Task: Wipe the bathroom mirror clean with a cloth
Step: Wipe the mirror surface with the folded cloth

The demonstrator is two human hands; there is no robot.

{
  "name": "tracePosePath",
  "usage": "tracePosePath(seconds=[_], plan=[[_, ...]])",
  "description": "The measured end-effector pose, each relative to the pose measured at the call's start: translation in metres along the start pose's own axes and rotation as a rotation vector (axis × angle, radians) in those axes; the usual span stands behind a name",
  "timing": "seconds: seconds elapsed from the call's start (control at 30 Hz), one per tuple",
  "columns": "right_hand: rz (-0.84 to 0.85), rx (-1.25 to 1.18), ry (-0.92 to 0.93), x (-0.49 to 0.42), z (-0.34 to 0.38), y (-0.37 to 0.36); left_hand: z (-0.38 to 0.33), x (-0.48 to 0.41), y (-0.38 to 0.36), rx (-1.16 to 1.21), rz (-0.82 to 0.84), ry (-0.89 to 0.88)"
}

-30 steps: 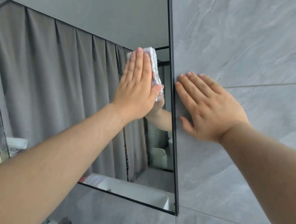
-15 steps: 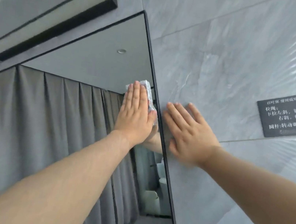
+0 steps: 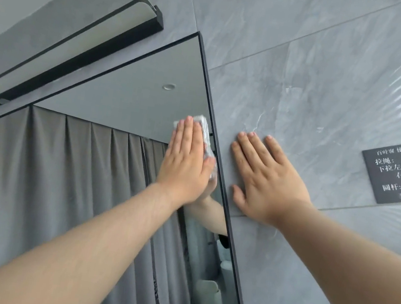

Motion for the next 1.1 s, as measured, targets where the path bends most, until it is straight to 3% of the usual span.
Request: tracePosePath(seconds=[0.33, 0.67, 0.83, 1.1], plan=[[-0.024, 0.039, -0.002, 0.0, -0.001, 0.0, 0.024, -0.125, 0.06, 0.076, -0.038, 0.079], [-0.045, 0.038, -0.011, 0.0, -0.001, 0.0, 0.032, -0.154, 0.08, 0.089, -0.074, 0.116], [-0.033, 0.026, -0.007, 0.0, -0.001, 0.0, 0.03, -0.128, 0.068, 0.067, -0.04, 0.088], [-0.001, 0.017, -0.036, 0.01, 0.003, -0.002, 0.029, -0.007, 0.004, 0.009, 0.007, 0.038]])
Point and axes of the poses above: each hand's wrist, its own x-axis away from the middle knuckle, its own y-axis out of the back of the hand, z = x × y, the point moved 9 cm from there along -x, towards the middle knuckle, and after that the axes turned 13 degrees about x, right-handed, at the moved point
